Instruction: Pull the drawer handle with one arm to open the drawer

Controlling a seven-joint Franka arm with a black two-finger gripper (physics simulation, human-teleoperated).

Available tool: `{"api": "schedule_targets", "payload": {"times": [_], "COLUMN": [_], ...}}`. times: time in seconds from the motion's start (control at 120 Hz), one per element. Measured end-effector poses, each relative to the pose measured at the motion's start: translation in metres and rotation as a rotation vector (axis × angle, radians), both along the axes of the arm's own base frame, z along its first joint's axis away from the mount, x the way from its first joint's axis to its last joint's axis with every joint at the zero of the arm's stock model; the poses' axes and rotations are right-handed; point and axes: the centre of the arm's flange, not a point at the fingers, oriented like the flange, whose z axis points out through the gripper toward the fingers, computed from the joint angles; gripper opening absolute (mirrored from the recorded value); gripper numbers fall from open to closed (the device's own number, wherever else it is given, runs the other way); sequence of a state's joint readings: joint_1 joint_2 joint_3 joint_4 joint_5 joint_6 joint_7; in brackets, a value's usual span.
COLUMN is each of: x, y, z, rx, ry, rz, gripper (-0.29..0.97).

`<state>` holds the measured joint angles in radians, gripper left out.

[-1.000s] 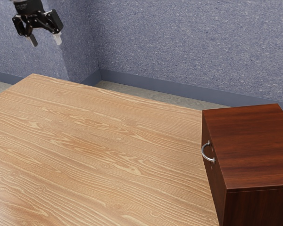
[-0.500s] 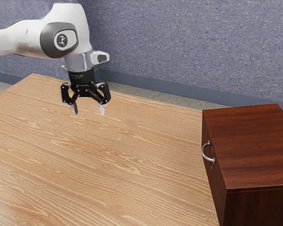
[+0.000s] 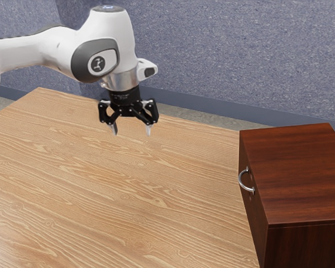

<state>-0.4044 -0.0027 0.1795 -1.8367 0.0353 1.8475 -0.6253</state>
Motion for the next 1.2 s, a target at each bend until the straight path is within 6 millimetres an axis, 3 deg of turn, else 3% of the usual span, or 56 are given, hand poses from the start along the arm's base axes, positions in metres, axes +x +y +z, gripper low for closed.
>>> {"api": "schedule_targets", "payload": {"times": [0.267, 0.475, 0.617, 0.767, 0.942, 1.2], "x": [-0.001, -0.040, -0.048, -0.039, -0.010, 0.010], "y": [-0.014, -0.027, -0.042, -0.073, -0.115, -0.134], "z": [-0.008, -0.022, -0.046, -0.075, -0.079, -0.098], "rx": [-0.036, -0.060, -0.068, -0.083, -0.125, -0.170], "ry": [0.010, 0.000, -0.018, -0.050, -0.108, -0.128], "rz": [0.140, 0.188, 0.202, 0.196, 0.189, 0.229], "gripper": [0.68, 0.68, 0.68, 0.68, 0.68, 0.68]}}
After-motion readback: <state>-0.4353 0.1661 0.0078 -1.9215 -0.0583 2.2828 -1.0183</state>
